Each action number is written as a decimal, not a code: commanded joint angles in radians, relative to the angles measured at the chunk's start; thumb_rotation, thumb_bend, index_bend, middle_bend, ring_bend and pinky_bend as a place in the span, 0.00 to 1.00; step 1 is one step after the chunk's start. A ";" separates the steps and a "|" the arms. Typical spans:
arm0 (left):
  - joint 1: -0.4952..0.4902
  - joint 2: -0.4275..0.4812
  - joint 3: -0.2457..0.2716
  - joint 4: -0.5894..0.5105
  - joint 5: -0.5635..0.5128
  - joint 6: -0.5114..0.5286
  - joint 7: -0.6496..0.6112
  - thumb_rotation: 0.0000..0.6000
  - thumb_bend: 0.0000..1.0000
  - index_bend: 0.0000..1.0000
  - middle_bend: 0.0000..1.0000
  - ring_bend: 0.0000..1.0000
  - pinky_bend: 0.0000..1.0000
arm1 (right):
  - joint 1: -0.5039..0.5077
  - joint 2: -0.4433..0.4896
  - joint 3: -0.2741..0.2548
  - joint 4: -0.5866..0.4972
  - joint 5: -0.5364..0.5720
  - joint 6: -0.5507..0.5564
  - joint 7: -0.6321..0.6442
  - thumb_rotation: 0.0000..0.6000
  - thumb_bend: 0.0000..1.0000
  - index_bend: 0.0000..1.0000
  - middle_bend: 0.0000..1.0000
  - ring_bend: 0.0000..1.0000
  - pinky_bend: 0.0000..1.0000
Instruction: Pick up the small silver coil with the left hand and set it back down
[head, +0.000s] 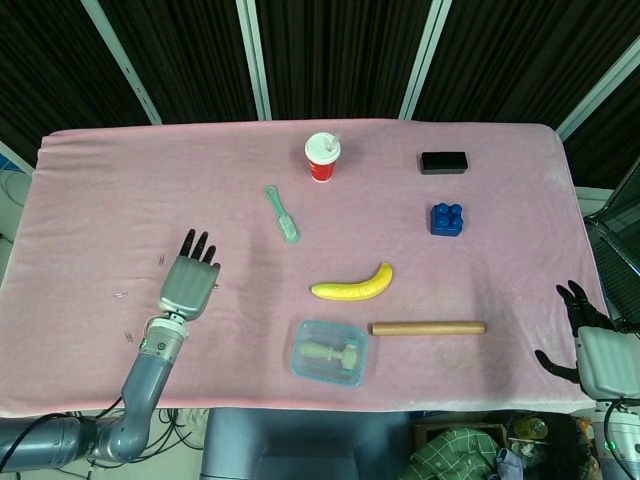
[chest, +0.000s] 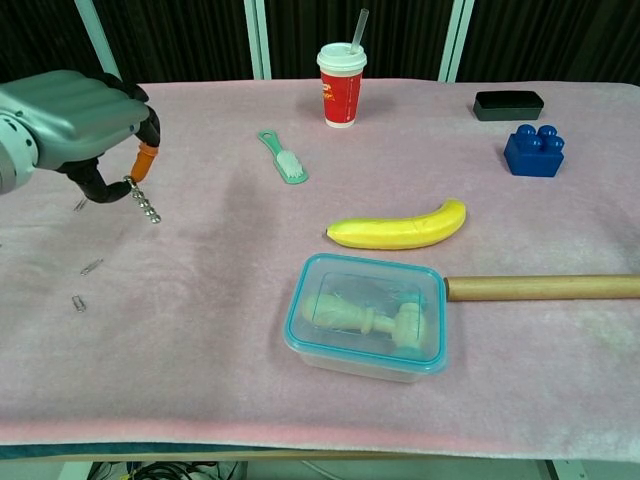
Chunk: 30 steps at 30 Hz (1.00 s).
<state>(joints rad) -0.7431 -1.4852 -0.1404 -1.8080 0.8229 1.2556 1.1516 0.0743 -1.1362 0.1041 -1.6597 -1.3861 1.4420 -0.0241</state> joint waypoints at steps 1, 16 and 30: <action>-0.022 0.046 0.003 -0.042 -0.031 -0.027 0.022 1.00 0.40 0.58 0.22 0.00 0.00 | 0.000 0.000 0.000 -0.001 0.002 -0.001 0.001 1.00 0.11 0.00 0.00 0.16 0.23; -0.020 0.164 0.073 -0.114 -0.058 -0.058 -0.038 1.00 0.40 0.58 0.22 0.00 0.00 | 0.000 0.001 0.001 -0.003 0.004 -0.002 -0.003 1.00 0.11 0.00 0.00 0.16 0.23; -0.033 0.150 0.109 -0.071 -0.071 -0.081 -0.085 1.00 0.40 0.59 0.22 0.00 0.00 | 0.000 0.002 0.001 -0.002 0.005 -0.001 -0.001 1.00 0.11 0.00 0.00 0.16 0.23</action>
<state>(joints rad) -0.7749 -1.3340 -0.0323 -1.8798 0.7524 1.1738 1.0652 0.0739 -1.1346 0.1052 -1.6620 -1.3815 1.4406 -0.0248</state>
